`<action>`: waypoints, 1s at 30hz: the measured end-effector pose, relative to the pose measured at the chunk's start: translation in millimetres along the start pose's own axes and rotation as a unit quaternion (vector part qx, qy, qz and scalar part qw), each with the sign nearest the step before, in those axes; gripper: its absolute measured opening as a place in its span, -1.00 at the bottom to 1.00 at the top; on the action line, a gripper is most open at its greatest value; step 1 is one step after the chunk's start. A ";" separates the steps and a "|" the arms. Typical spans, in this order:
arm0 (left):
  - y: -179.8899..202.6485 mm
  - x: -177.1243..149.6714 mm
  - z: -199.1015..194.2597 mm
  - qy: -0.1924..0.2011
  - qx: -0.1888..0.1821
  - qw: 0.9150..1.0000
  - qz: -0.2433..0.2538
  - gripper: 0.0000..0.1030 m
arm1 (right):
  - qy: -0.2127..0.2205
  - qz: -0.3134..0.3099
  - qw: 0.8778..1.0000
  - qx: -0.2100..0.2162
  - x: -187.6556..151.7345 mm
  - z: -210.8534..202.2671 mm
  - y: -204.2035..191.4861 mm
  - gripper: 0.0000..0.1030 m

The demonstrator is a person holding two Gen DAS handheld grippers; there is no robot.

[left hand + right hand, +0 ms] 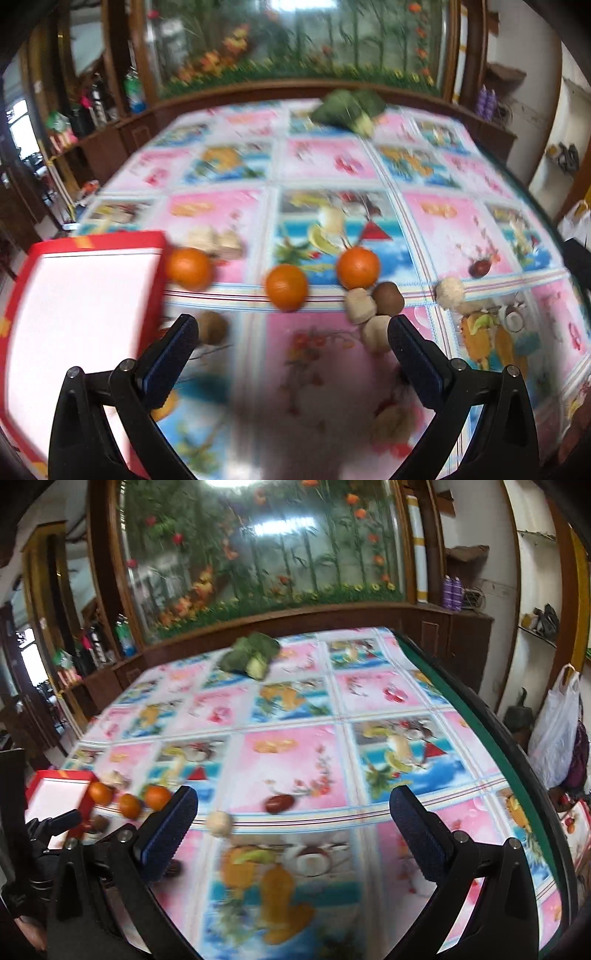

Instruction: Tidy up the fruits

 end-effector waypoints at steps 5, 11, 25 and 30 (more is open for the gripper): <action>-18.2 2.1 -27.3 0.036 0.027 0.999 0.001 0.99 | -0.006 -0.013 0.999 0.031 -4.9 -4.5 -30.6 1.00; -31.8 0.2 -46.1 0.056 0.032 0.998 0.000 0.99 | -0.006 -0.031 0.999 0.036 -10.8 -12.4 -50.0 1.00; -38.2 -0.5 -53.0 0.062 0.033 0.998 -0.002 0.99 | -0.001 -0.038 0.999 0.039 -10.1 -20.4 -62.4 1.00; -38.8 -1.1 -53.6 0.063 0.032 0.997 -0.002 0.99 | -0.001 -0.043 0.998 0.041 -9.8 -22.0 -64.9 1.00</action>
Point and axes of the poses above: each gripper's, at about its wrist camera, not at the fingertips, and z roughly the way its jaws point, y to its right, x to its top, the point moved 5 cm from there along z, roughly the way its jaws point, and after that the axes turned 5 degrees about z, right-handed, at the moved point
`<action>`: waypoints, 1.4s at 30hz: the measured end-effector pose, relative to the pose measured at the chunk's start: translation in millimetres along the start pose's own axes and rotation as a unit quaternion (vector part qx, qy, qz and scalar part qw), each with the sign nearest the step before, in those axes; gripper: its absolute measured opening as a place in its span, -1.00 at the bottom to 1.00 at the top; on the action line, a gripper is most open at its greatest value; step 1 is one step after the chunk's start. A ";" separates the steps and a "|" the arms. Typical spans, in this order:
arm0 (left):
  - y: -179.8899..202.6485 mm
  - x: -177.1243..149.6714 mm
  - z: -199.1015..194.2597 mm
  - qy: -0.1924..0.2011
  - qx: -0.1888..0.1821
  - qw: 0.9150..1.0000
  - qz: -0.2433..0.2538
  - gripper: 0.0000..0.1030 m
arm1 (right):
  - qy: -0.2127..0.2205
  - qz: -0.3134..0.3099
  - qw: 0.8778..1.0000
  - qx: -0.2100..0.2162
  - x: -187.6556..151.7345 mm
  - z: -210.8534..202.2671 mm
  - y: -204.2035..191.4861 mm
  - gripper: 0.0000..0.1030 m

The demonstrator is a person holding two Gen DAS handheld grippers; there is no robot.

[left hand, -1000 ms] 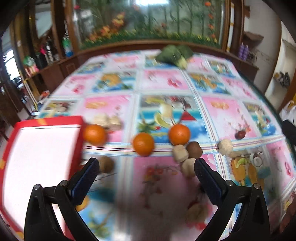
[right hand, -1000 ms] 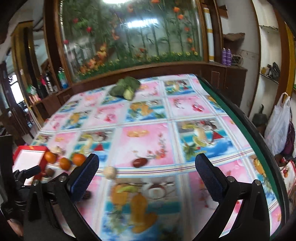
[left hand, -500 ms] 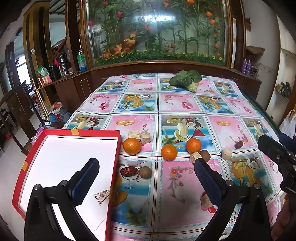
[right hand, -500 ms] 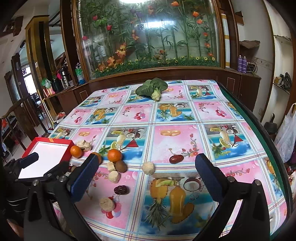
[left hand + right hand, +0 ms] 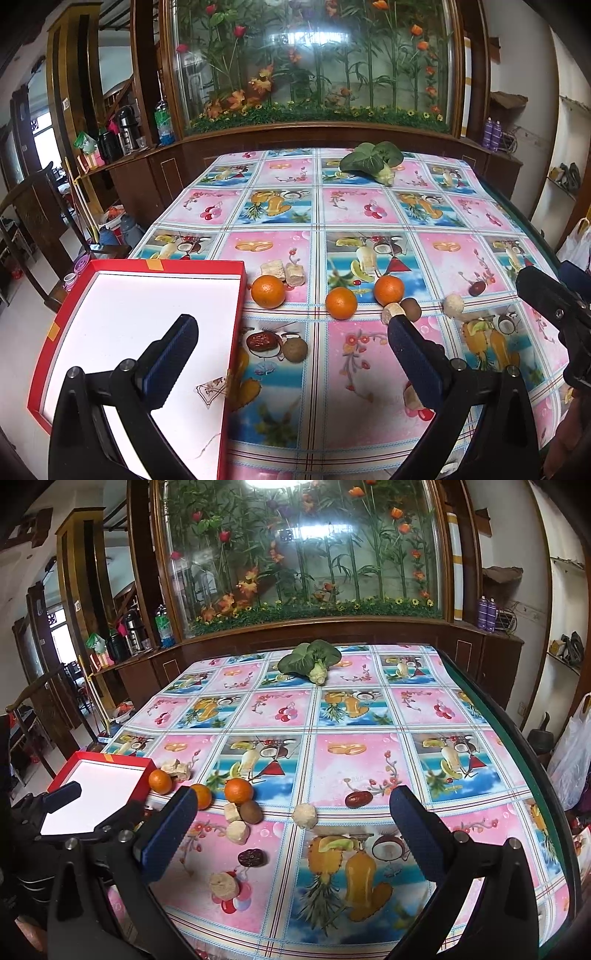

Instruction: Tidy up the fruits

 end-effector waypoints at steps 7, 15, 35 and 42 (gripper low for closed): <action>-0.7 -0.6 -1.1 0.000 0.000 1.000 0.000 0.99 | -0.002 0.001 1.000 0.003 0.6 -0.4 1.8 1.00; -2.3 -2.2 -1.3 -0.002 0.000 1.000 0.000 0.99 | -0.001 0.002 1.000 0.003 0.9 -0.5 1.2 1.00; -48.6 4.6 30.1 -0.044 0.037 0.997 0.048 0.99 | -0.110 -0.028 0.993 0.031 -1.7 79.0 -7.0 1.00; -53.9 11.2 30.4 -0.047 0.014 0.994 0.097 0.99 | -0.167 -0.076 0.981 0.056 -11.1 125.3 -46.9 0.95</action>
Point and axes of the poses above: each gripper's, at about its wrist camera, not at the fingertips, and z roughly the way its jaws point, y to its right, x to its top, the point moved 5 cm from there along z, roughly the way its jaws point, and after that the axes turned 5 degrees about z, right-handed, at the moved point
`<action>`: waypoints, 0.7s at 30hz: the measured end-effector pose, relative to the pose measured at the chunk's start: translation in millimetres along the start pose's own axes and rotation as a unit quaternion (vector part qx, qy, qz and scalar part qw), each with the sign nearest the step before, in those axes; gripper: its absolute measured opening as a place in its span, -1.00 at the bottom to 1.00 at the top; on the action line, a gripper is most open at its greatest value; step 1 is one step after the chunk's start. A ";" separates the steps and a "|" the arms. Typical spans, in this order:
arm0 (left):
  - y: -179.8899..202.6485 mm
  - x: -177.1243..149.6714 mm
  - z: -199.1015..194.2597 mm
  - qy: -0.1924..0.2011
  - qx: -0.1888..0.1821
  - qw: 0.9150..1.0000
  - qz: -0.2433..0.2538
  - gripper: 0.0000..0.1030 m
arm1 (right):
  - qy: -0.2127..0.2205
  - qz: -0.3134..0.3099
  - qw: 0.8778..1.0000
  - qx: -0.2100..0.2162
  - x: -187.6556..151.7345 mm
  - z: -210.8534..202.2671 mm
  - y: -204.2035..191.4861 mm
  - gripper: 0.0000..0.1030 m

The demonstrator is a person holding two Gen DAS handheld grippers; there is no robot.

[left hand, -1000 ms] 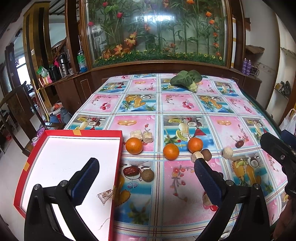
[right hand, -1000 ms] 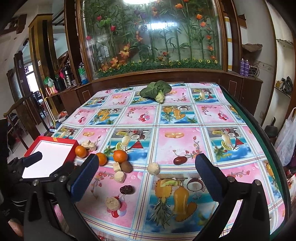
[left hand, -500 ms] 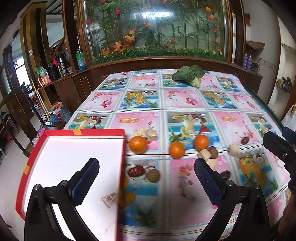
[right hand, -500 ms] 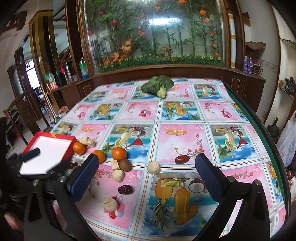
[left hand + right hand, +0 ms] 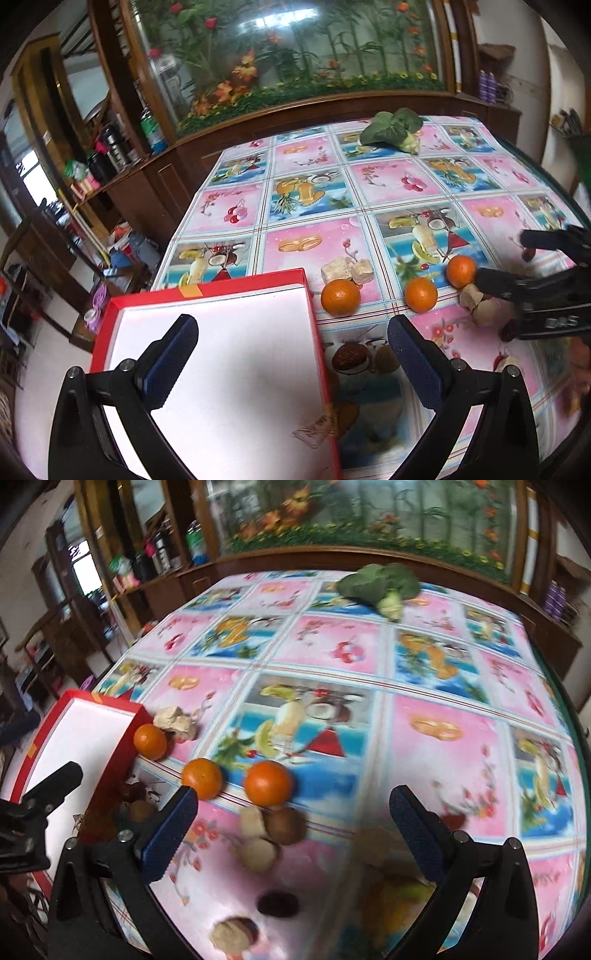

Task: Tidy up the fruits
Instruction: 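Grasp an orange with the left gripper while the right gripper grasps another orange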

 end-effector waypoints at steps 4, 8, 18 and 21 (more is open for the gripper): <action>4.4 2.1 0.6 -0.005 -0.039 0.999 0.013 0.99 | -0.008 -0.007 1.000 -0.006 5.2 14.7 -4.3 0.71; 17.2 7.9 4.8 -0.009 -0.045 0.998 0.037 0.99 | -0.037 -0.009 0.999 0.006 0.5 31.2 -6.6 0.48; 61.2 17.5 31.3 -0.046 -0.064 0.992 0.102 0.98 | -0.040 0.005 0.996 0.074 -0.7 34.7 2.8 -0.31; 70.4 20.0 37.5 -0.055 -0.071 0.989 0.116 0.89 | -0.044 0.007 0.996 0.080 -1.0 33.0 6.9 -0.31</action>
Point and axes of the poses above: each gripper's, at about its wrist camera, not at the fingertips, and z roughly the way its jaws point, y to its right, x to its top, the point moved 5 cm from there along z, roughly the way its jaws point, and after that the axes turned 5 degrees about z, right-handed, at the moved point
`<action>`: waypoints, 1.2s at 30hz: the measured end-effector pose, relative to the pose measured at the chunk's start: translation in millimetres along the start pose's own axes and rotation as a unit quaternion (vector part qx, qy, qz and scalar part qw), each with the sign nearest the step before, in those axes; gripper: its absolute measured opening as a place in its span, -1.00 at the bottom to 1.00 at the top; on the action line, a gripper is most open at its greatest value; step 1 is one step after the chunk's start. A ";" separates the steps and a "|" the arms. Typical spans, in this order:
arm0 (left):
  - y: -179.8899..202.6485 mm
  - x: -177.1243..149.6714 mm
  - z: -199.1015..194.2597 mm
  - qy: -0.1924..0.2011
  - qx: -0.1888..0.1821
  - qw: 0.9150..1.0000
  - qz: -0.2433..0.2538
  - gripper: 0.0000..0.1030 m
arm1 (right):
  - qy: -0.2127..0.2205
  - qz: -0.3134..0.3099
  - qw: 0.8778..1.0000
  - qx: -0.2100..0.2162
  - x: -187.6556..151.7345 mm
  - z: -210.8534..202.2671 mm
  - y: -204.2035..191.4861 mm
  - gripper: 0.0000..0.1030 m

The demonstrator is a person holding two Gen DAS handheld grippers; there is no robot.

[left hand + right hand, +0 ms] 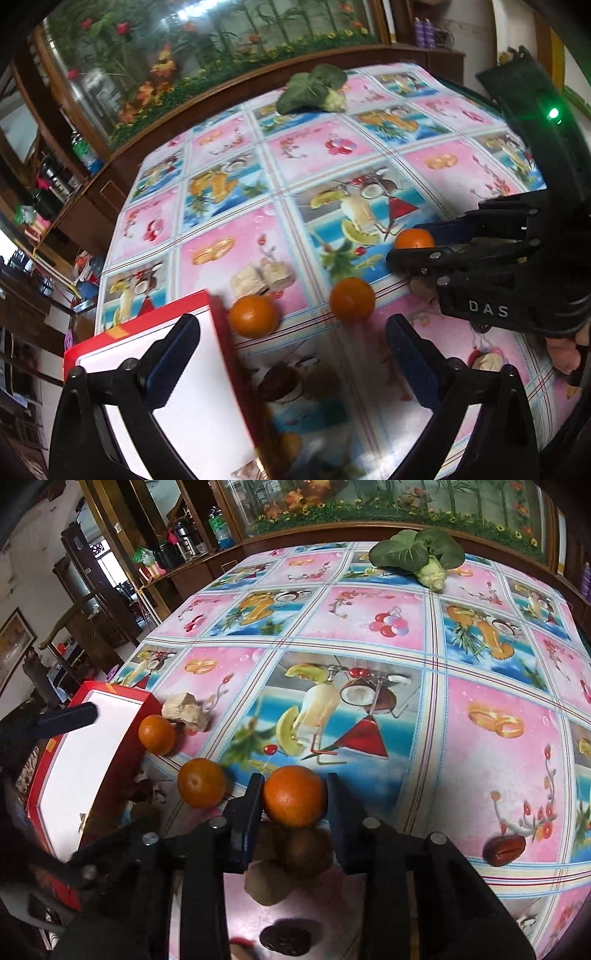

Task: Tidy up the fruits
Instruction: 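Grasp an orange with the left gripper while the right gripper grasps another orange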

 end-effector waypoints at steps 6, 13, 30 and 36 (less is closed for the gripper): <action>15.9 7.1 17.6 -0.024 -0.028 0.999 0.023 0.43 | 0.034 -0.002 0.999 0.004 5.7 -22.2 0.4 -0.32; 23.2 10.0 38.4 -0.049 -0.057 0.997 0.013 0.03 | 0.044 0.022 0.999 -0.017 9.6 -25.9 17.4 -0.32; 10.9 5.7 8.5 0.004 -0.082 0.996 -0.029 -0.40 | 0.085 0.047 0.995 -0.002 13.3 -33.8 23.4 -0.32; -37.6 -28.2 -62.5 0.074 -0.056 0.991 -0.094 -0.40 | 0.096 0.060 0.992 0.057 6.4 -42.3 -10.8 -0.32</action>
Point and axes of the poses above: each gripper's, at about its wrist camera, not at the fingertips, and z roughly the way its jaws point, y to its right, x to its top, the point moved 5 cm from there along z, roughly the way its jaws point, and after that the axes turned 5 degrees about z, right-handed, at the moved point
